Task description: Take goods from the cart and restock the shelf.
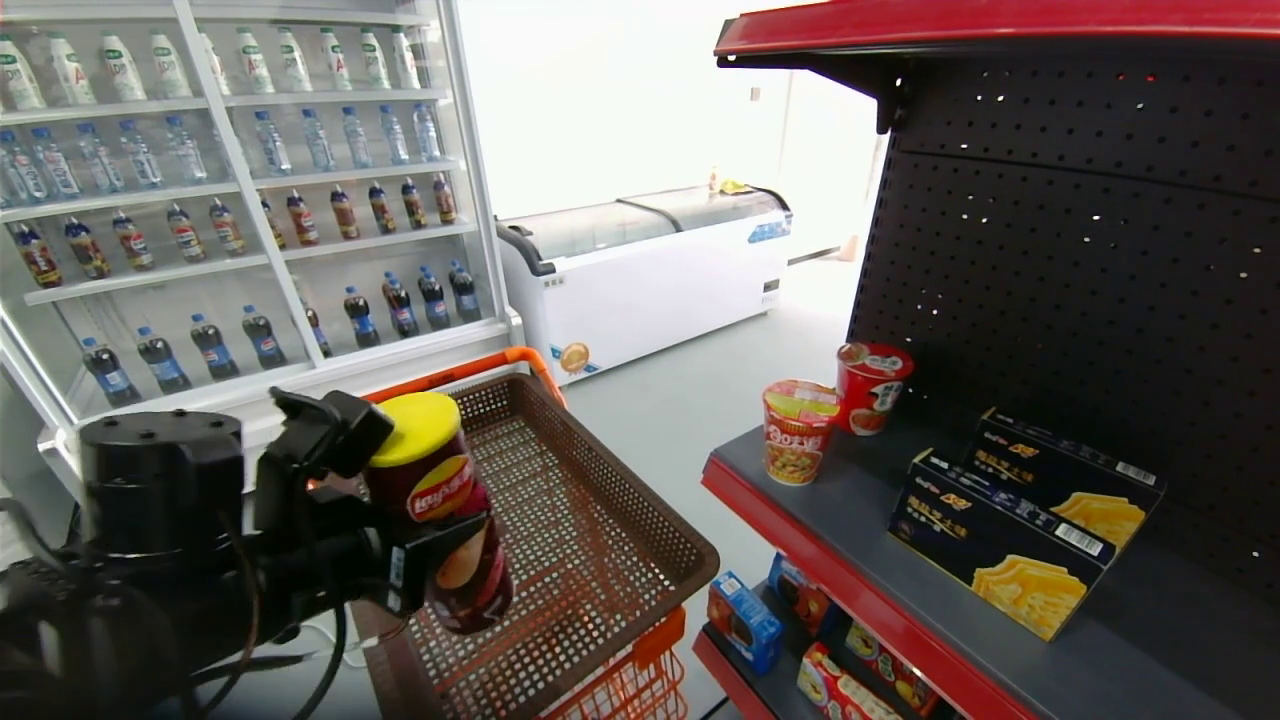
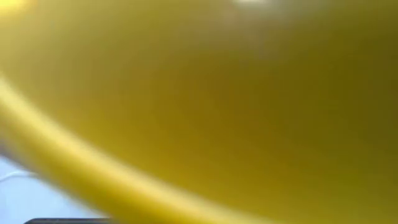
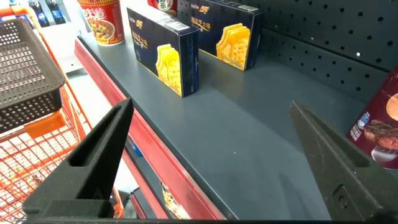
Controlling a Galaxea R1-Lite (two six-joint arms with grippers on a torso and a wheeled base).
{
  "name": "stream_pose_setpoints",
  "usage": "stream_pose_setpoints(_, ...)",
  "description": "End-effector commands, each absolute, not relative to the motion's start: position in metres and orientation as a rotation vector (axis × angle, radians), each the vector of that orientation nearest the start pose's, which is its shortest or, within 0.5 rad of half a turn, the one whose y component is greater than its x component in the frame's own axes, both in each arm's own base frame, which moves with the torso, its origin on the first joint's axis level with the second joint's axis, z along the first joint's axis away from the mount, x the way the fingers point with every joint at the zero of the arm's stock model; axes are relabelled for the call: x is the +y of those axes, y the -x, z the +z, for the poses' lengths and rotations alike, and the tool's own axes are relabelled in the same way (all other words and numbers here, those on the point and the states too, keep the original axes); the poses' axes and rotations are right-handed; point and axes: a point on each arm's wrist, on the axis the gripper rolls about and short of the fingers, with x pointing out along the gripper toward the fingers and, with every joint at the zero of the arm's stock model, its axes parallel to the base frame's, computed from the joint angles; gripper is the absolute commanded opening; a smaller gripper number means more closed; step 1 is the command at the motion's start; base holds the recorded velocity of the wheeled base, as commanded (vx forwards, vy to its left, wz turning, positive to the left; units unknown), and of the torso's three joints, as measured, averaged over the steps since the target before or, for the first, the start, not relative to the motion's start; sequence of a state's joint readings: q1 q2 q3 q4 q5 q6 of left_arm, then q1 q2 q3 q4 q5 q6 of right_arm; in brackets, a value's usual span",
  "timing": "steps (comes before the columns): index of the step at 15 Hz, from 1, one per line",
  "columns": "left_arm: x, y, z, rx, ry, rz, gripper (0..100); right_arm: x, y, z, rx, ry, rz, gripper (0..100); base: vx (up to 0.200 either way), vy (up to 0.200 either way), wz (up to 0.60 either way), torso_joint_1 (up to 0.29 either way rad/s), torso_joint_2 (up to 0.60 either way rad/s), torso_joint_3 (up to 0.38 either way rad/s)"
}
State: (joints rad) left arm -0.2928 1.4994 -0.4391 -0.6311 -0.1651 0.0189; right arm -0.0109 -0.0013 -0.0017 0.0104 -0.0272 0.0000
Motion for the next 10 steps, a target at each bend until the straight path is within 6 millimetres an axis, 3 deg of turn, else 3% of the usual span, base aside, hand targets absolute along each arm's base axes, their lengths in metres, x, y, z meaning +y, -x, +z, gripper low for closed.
stream_pose_setpoints(1,-0.046,-0.140,0.166,0.379,-0.048,-0.429,0,0.000,0.023,0.075,0.009,0.000,-0.038,100,0.000,0.000,0.00,0.000,0.00,0.000)
stream_pose_setpoints(2,-0.046,-0.139,0.166,0.382,-0.048,-0.429,0,0.000,0.023,0.075,0.009,0.000,-0.038,100,0.000,0.000,0.00,0.000,0.00,0.000)
stream_pose_setpoints(3,-0.039,-0.118,0.169,0.348,-0.036,-0.425,0,0.000,0.023,0.075,0.009,0.000,-0.038,100,0.000,0.000,0.00,0.000,0.00,0.000)
stream_pose_setpoints(5,-0.032,-0.097,0.174,0.291,-0.032,-0.423,0,0.000,0.023,0.075,0.009,0.000,-0.038,100,0.000,0.000,0.00,0.000,0.00,0.000)
stream_pose_setpoints(10,-0.021,-0.059,0.156,0.332,-0.032,-0.419,0,0.000,0.023,0.075,0.009,0.000,-0.038,100,0.000,0.000,0.00,0.000,0.00,0.000)
